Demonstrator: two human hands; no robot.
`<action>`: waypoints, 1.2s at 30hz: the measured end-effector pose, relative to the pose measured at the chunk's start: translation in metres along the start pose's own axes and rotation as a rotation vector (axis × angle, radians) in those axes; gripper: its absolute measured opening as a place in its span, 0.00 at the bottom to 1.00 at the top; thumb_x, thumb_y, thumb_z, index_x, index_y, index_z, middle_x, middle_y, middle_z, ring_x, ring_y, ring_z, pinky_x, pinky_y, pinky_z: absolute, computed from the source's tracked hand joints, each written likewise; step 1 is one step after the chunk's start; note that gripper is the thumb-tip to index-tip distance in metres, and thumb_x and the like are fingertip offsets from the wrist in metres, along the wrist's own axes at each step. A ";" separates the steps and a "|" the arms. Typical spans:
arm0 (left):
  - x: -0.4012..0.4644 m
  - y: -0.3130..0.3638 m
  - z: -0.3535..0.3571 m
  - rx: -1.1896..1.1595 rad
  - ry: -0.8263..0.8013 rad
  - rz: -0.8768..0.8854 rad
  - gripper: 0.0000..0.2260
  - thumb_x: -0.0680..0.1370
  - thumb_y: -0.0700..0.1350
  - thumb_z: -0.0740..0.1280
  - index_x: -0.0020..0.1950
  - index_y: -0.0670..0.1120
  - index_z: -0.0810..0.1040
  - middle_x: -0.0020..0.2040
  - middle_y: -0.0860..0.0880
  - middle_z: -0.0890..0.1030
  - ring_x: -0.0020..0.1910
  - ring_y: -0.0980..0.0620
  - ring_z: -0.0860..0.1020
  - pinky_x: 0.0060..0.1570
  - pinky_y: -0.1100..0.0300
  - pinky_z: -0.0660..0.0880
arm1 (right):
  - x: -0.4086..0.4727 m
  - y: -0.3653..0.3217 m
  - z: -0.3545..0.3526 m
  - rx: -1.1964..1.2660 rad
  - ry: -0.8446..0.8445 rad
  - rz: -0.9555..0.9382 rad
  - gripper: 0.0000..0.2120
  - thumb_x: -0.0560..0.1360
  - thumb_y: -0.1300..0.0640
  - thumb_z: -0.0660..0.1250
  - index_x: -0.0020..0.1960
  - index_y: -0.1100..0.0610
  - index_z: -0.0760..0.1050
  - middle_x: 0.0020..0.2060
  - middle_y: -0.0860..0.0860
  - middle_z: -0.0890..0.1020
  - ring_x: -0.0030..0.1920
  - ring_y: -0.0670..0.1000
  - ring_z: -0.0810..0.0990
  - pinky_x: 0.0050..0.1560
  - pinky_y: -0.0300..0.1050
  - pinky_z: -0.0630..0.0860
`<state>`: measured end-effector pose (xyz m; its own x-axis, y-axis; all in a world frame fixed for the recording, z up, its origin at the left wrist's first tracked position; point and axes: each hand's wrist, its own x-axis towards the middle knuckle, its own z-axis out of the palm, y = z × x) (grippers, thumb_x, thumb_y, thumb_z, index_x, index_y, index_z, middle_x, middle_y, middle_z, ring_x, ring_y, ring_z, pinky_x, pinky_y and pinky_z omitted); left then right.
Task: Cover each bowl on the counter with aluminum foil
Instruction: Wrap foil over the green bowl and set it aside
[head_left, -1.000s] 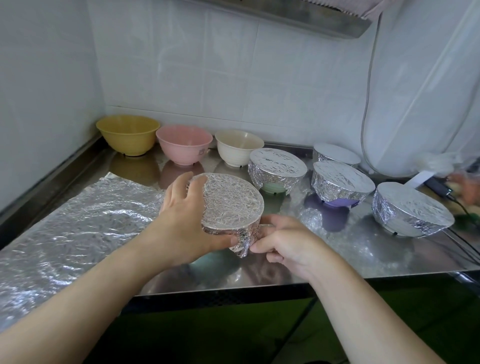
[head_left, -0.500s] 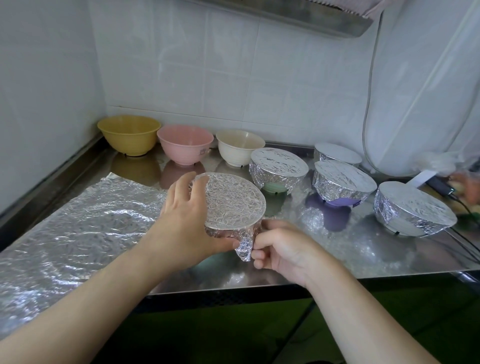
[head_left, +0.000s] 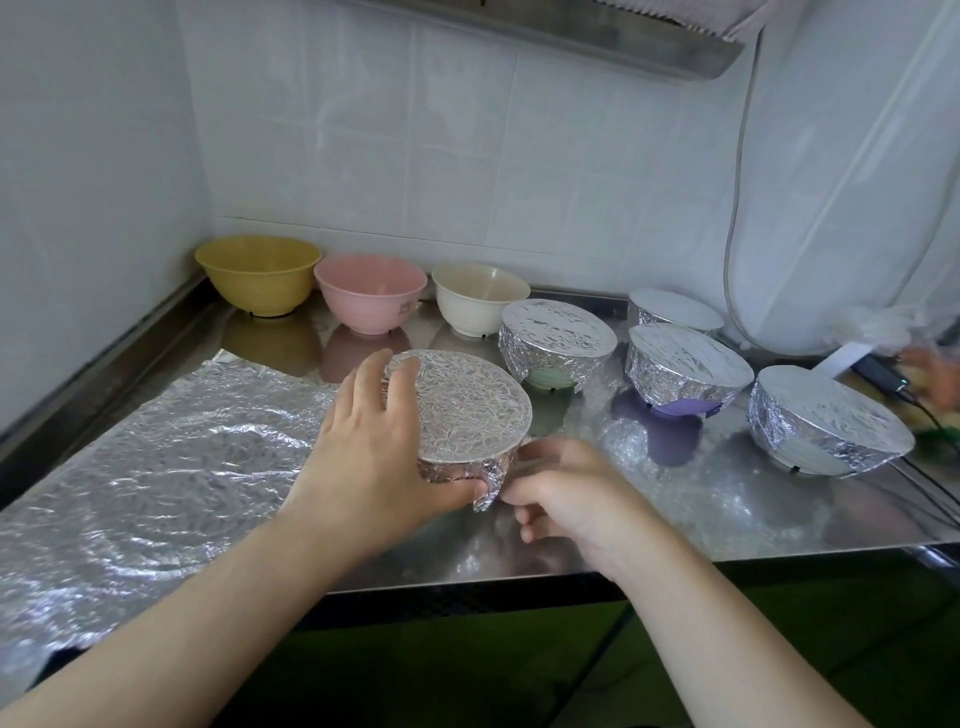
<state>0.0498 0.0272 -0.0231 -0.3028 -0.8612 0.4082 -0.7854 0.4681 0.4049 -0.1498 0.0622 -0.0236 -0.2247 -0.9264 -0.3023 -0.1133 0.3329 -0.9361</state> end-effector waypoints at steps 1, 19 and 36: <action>0.000 0.000 0.000 0.002 0.000 -0.001 0.60 0.59 0.78 0.71 0.81 0.47 0.55 0.79 0.43 0.58 0.80 0.41 0.58 0.76 0.41 0.65 | -0.004 0.000 -0.002 -0.021 0.074 -0.035 0.17 0.75 0.74 0.66 0.60 0.60 0.73 0.38 0.60 0.81 0.27 0.54 0.77 0.28 0.48 0.77; 0.007 -0.008 -0.005 -0.181 -0.108 -0.002 0.64 0.55 0.77 0.74 0.82 0.52 0.51 0.82 0.48 0.49 0.82 0.43 0.53 0.77 0.43 0.65 | -0.026 0.013 0.016 -0.704 0.342 -0.669 0.20 0.78 0.48 0.70 0.31 0.55 0.74 0.26 0.47 0.79 0.27 0.49 0.78 0.29 0.51 0.77; 0.012 -0.008 -0.015 -0.228 -0.132 -0.064 0.50 0.61 0.68 0.81 0.73 0.48 0.62 0.72 0.50 0.64 0.71 0.50 0.67 0.67 0.57 0.68 | -0.029 0.029 0.040 -1.147 0.448 -0.894 0.07 0.70 0.52 0.68 0.38 0.54 0.81 0.30 0.48 0.80 0.28 0.53 0.79 0.26 0.42 0.69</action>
<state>0.0600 0.0161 -0.0094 -0.3358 -0.9019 0.2716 -0.6681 0.4314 0.6063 -0.1080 0.0921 -0.0492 0.0806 -0.8338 0.5461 -0.9872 -0.1425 -0.0720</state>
